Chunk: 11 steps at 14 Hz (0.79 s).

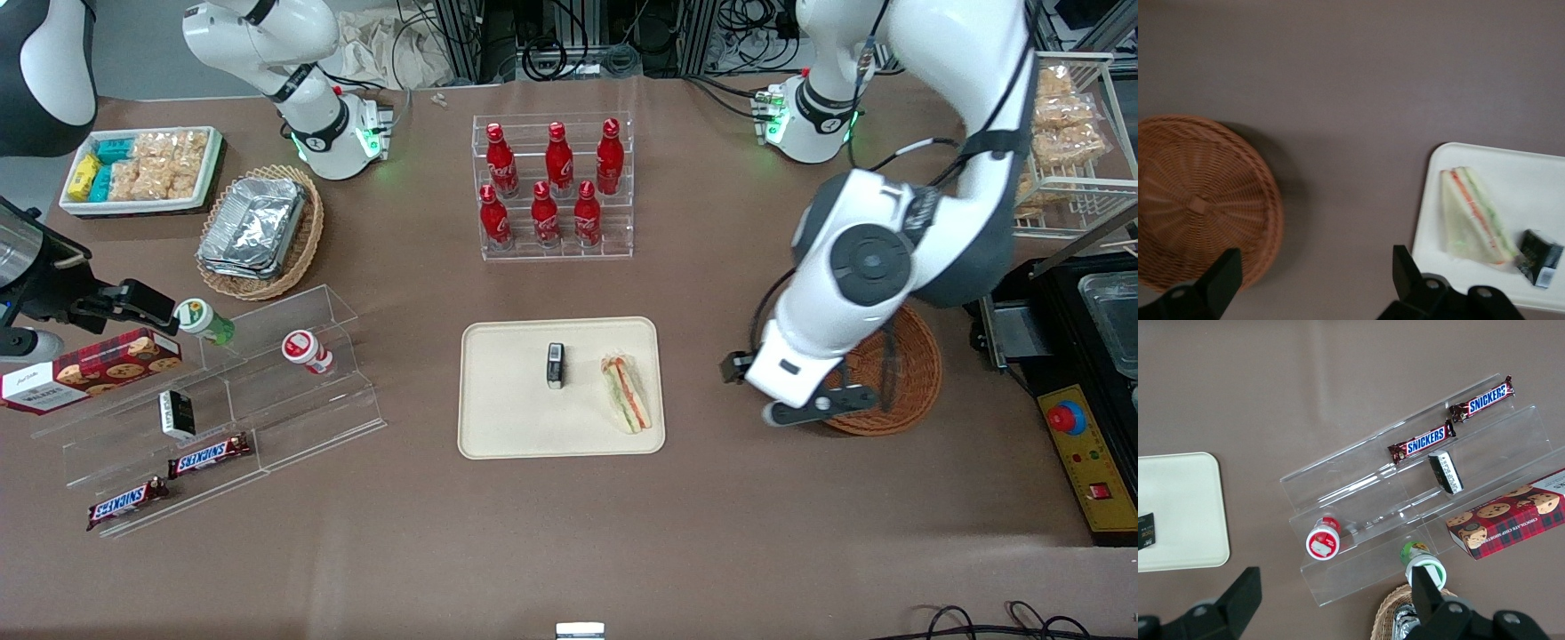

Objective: Place sandwich from basket to tray

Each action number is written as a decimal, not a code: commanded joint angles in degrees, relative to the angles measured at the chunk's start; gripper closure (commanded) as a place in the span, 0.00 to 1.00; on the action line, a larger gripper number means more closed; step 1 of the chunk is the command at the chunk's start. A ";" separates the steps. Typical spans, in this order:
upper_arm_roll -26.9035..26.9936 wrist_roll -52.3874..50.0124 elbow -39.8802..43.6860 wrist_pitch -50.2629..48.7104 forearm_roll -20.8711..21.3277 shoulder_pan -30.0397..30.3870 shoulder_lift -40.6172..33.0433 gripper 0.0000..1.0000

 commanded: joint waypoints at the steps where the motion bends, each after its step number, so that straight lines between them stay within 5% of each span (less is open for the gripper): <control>1: 0.09 10.42 -7.70 0.02 -2.42 4.61 -7.44 0.00; 6: 12.82 32.23 -6.75 -7.61 -6.30 4.01 -10.97 0.00; 11: 13.63 34.28 0.02 -9.83 -2.79 4.36 -7.99 0.00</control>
